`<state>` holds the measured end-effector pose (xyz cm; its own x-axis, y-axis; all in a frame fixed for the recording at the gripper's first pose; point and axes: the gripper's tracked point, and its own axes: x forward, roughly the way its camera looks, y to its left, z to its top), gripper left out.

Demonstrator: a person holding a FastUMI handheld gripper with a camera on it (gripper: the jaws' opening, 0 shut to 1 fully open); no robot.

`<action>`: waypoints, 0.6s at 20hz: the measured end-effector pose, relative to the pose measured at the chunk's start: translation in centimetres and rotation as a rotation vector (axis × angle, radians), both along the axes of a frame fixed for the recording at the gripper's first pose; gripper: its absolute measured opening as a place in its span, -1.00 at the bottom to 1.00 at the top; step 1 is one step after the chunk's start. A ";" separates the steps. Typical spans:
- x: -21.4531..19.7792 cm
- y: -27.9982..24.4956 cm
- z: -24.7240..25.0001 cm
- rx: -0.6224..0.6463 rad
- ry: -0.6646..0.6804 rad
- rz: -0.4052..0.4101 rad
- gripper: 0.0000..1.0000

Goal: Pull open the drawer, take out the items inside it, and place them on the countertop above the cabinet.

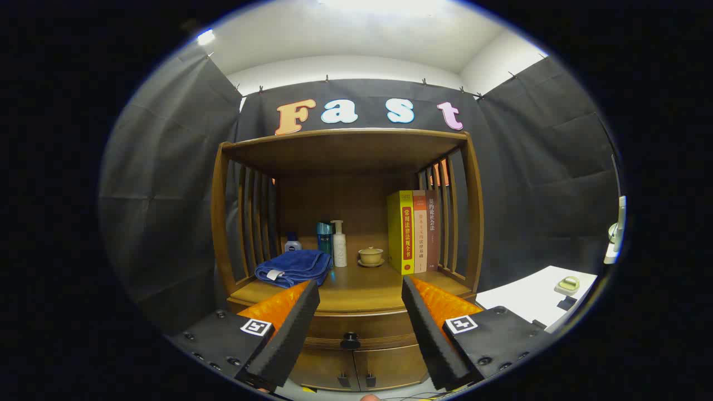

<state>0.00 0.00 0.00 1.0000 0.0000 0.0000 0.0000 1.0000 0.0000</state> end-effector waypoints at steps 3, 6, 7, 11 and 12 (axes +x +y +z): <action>0.1 -0.2 -0.1 0.001 0.003 -0.004 0.95; 0.2 -0.3 -0.2 0.007 0.006 -0.004 0.95; 0.1 -0.3 -0.2 0.008 0.008 -0.003 0.95; 0.0 -0.2 -0.3 0.008 0.009 -0.001 0.95; 0.0 -0.2 -0.2 0.006 0.008 -0.001 0.95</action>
